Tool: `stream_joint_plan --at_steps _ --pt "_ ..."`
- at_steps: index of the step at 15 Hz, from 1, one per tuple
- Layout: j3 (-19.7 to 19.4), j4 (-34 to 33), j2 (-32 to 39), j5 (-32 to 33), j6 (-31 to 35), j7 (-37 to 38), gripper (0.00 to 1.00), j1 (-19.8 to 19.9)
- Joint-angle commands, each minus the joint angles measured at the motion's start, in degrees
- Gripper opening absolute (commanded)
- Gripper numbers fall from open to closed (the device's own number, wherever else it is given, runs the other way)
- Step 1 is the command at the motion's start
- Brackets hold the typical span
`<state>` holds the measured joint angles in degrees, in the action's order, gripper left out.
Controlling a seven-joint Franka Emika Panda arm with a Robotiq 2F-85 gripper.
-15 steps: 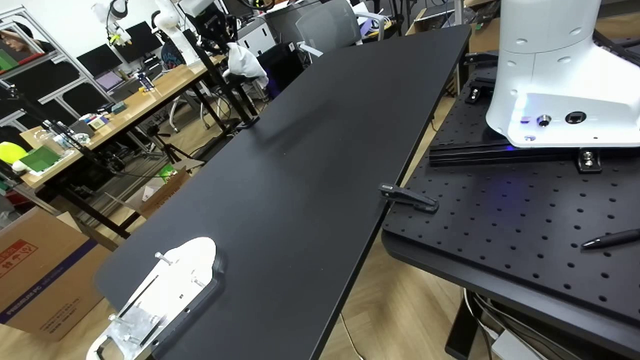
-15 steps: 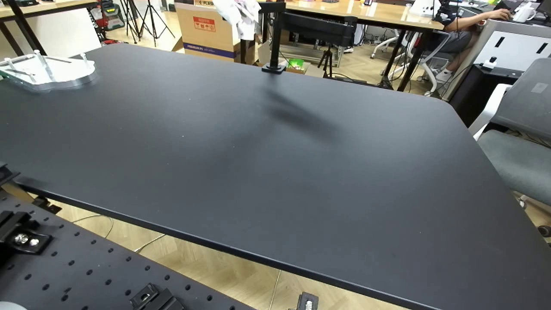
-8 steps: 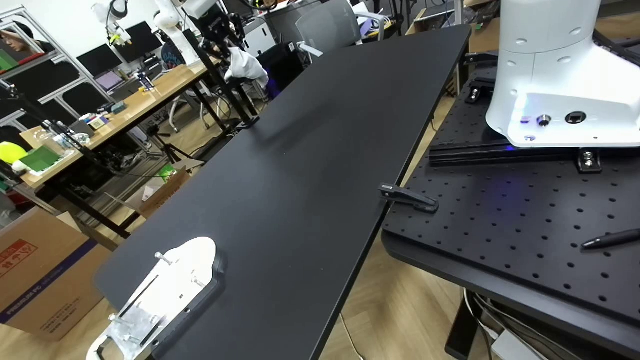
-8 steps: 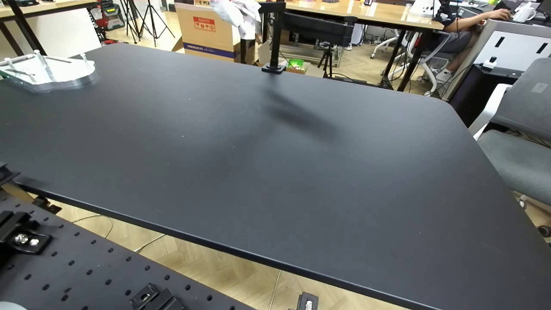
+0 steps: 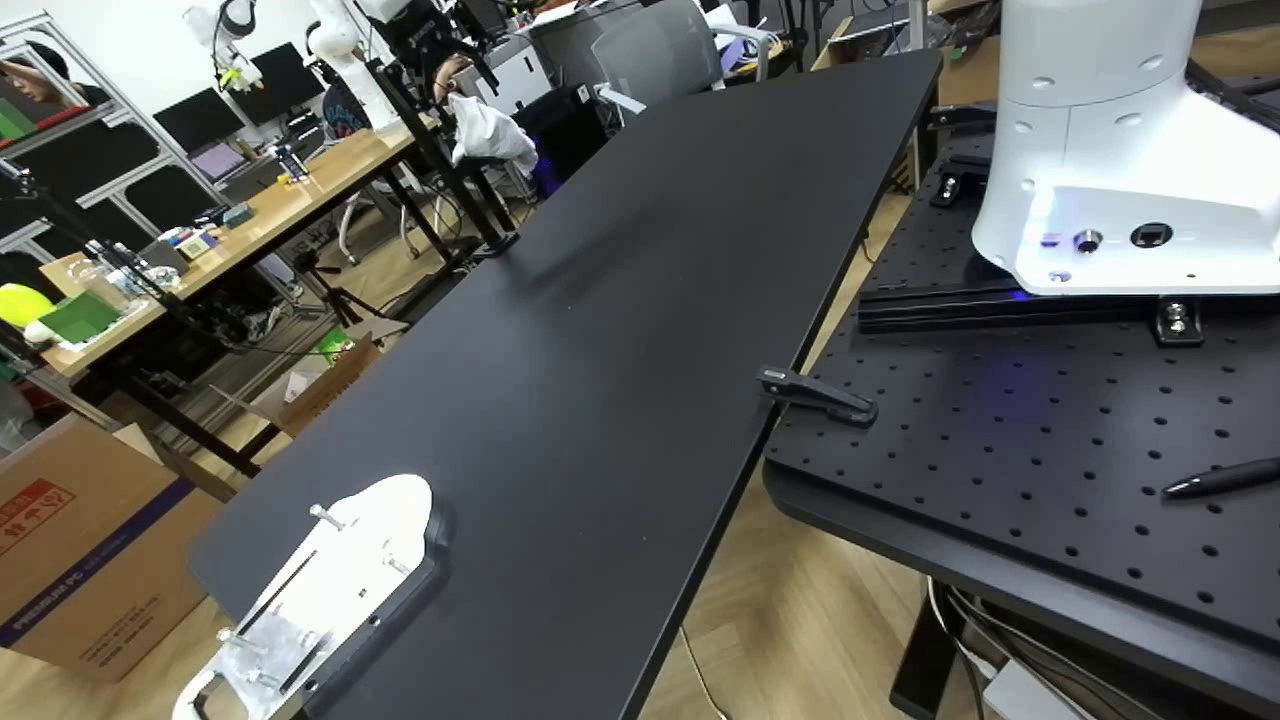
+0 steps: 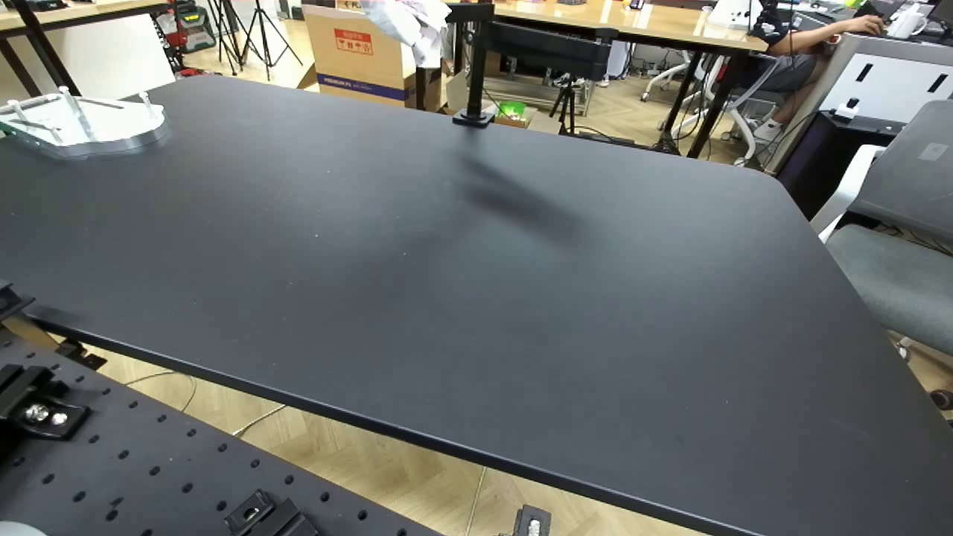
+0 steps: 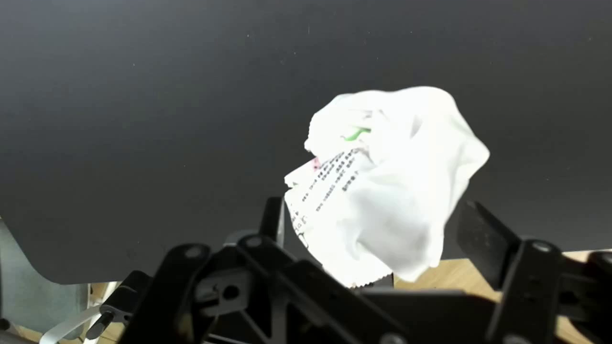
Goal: Hang the white cloth on the black frame
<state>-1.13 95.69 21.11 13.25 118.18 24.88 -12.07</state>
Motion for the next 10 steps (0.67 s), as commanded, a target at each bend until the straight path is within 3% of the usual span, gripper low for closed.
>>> stream_joint_plan --at_steps 1,6,7,10 --pt "0.55 0.19 -3.22 1.20 -2.34 1.04 1.00 -0.34" --pt "2.77 2.30 -7.35 0.02 -7.44 -1.26 1.00 -0.19" --pt "2.67 0.24 -4.65 0.38 -5.33 -0.47 1.00 0.24" --pt "3.42 0.90 -5.93 0.35 -6.91 -0.91 1.00 0.22"
